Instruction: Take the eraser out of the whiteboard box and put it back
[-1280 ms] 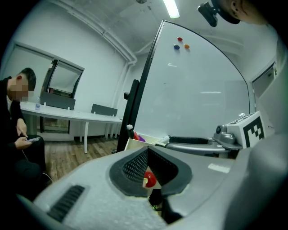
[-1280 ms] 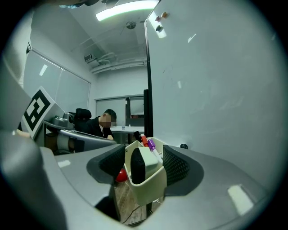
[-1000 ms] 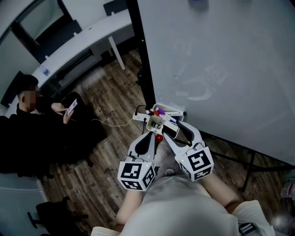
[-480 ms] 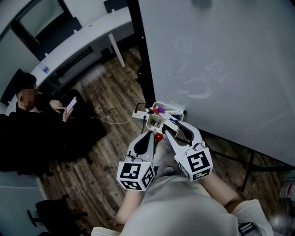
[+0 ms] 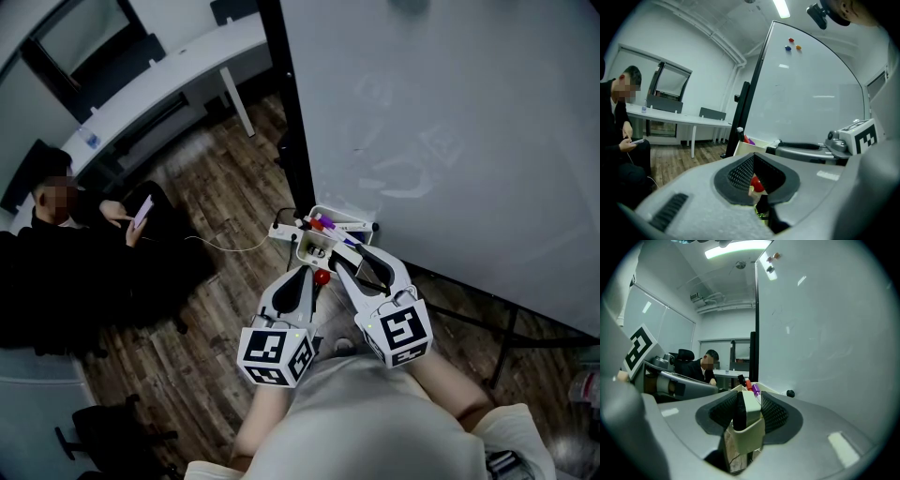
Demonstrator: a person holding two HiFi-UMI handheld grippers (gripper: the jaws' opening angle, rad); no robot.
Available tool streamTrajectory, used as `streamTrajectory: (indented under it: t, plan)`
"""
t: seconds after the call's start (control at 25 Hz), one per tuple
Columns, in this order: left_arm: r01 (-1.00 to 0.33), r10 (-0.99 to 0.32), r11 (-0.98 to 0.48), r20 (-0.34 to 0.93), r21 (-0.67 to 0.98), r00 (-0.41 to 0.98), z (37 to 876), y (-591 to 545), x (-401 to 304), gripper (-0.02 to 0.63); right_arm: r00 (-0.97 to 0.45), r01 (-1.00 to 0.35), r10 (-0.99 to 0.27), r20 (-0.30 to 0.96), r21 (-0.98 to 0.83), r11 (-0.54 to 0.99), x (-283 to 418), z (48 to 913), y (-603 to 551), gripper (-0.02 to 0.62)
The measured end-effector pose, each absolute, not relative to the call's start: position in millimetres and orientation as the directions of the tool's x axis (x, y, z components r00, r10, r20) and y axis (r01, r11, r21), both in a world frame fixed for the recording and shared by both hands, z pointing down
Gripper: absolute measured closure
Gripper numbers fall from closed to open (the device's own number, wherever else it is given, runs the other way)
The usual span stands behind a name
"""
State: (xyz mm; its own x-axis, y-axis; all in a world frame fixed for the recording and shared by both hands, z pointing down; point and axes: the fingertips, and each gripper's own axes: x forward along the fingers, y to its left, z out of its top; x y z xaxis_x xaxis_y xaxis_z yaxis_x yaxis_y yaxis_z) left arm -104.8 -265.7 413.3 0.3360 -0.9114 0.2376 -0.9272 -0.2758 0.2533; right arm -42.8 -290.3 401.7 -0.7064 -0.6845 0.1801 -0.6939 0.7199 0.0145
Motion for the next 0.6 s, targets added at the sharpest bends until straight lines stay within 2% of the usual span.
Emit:
streamTrajectory:
  t: [0.6]
  plan:
    - [-0.925,-0.909,-0.288,0.231,0.249,0.345,408.9,-264.0,-102.3,0.604,-0.703,-0.699,-0.697,0.141,0.047,0.714,-41.2,382.0,-287.2,0.431]
